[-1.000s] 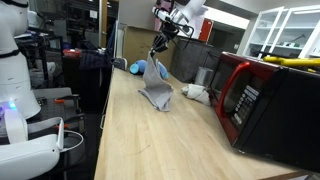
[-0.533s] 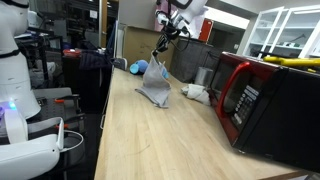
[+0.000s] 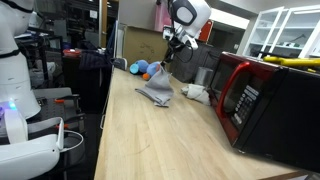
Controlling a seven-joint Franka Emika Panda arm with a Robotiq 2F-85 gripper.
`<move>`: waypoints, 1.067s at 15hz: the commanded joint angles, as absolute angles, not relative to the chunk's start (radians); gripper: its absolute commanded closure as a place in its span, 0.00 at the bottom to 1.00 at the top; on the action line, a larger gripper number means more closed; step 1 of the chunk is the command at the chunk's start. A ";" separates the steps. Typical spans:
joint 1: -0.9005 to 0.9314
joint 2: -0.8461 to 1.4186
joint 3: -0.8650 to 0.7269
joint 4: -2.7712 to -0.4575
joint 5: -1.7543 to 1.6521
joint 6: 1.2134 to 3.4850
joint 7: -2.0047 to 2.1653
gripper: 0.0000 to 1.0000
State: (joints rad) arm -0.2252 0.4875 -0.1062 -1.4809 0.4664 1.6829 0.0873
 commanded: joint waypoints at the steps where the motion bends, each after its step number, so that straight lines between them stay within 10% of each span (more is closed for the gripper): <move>1: -0.226 0.516 -0.089 -1.448 0.508 1.704 0.147 1.00; 10: -0.227 0.528 -0.085 -1.417 0.609 1.792 0.256 1.00; 11: -0.226 0.528 -0.086 -1.418 0.607 1.797 0.267 0.73; 16: -0.259 0.530 -0.087 -1.399 0.649 1.818 0.268 0.43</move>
